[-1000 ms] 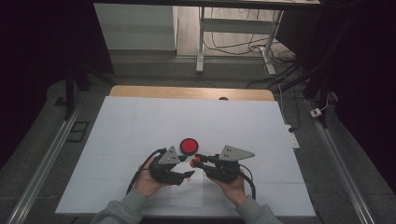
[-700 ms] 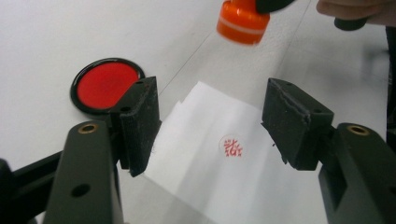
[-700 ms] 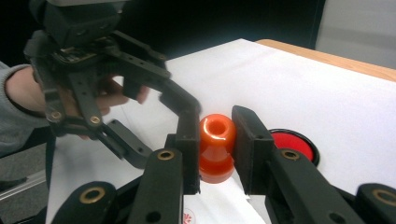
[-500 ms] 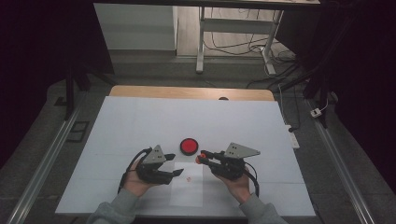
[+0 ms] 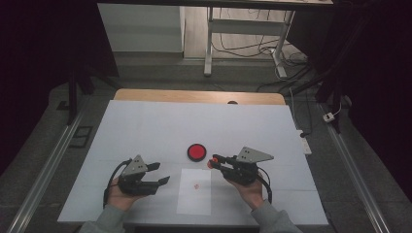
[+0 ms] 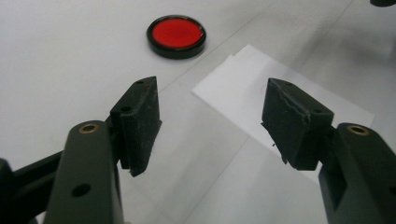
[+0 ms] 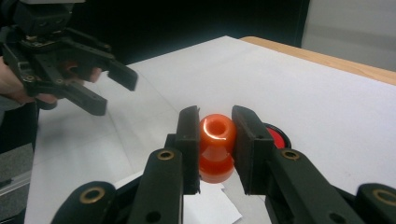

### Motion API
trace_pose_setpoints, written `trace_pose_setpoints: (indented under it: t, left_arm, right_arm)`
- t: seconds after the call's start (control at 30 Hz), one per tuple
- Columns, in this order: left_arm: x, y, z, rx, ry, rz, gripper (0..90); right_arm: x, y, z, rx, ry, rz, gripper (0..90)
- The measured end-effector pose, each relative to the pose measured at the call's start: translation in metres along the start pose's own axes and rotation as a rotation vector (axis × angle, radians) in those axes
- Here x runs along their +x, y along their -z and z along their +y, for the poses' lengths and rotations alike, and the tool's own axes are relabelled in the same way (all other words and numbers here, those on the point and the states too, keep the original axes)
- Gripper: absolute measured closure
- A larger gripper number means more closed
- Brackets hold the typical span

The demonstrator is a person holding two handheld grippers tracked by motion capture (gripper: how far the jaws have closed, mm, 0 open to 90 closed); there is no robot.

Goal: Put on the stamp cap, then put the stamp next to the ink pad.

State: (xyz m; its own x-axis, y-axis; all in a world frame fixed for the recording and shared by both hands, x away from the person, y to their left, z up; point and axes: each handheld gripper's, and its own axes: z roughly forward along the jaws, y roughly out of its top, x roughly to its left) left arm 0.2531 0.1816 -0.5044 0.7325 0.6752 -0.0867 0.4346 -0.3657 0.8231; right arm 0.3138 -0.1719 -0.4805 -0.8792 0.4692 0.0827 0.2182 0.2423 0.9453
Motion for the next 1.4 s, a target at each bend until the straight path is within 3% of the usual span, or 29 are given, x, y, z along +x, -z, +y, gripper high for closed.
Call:
trace_pose_setpoints:
  t: [0.47,0.97,1.4]
  left_arm:
    - [0.006,0.025,-0.026,-0.007,0.031,0.048,36.5]
    - [0.008,0.022,-0.027,0.004,0.034,0.045,36.4]
    - [0.008,0.022,-0.027,0.006,0.035,0.044,36.3]
  right_arm:
    - [-0.011,0.005,-0.002,0.012,-0.004,-0.045,72.4]
    - [-0.016,0.005,-0.002,0.021,0.009,-0.078,72.4]
    - [-0.031,0.002,-0.008,0.07,-0.008,-0.158,72.3]
